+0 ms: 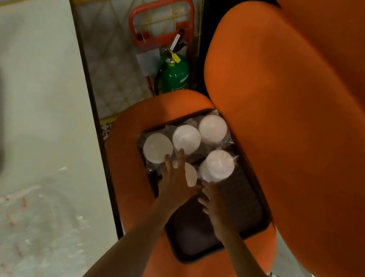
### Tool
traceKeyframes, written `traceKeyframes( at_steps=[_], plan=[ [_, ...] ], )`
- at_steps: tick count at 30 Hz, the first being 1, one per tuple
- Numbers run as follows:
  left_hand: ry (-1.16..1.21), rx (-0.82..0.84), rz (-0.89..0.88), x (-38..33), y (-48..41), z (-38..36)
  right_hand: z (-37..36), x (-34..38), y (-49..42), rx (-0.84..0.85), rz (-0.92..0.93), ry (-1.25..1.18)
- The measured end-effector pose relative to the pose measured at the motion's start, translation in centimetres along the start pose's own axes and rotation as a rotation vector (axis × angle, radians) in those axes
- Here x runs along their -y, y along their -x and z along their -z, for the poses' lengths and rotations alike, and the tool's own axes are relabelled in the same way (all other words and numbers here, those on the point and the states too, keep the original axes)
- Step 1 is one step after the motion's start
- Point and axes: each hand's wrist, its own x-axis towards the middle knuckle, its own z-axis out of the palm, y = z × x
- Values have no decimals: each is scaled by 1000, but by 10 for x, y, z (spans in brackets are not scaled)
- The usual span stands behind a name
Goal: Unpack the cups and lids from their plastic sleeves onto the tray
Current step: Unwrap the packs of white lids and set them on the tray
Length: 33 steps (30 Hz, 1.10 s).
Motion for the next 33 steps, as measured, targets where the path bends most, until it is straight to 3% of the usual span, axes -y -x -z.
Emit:
traceKeyframes(
  at_steps=[5,13,20,24,33],
  plan=[
    [-56,-54,40,0,-7,-8,3,-14,-10,51,-114,-41],
    [-26,11,139,-24,11,23,10,-12,8,3,-213,-41],
    [37,-61,38,-62,65,122,-22,44,62,-194,94,-161],
    [129,-163,64,-65,101,197,-58,92,98,-204,270,-163],
    [190,-356,183,20,180,330,-193,147,166,147,616,113]
  ],
)
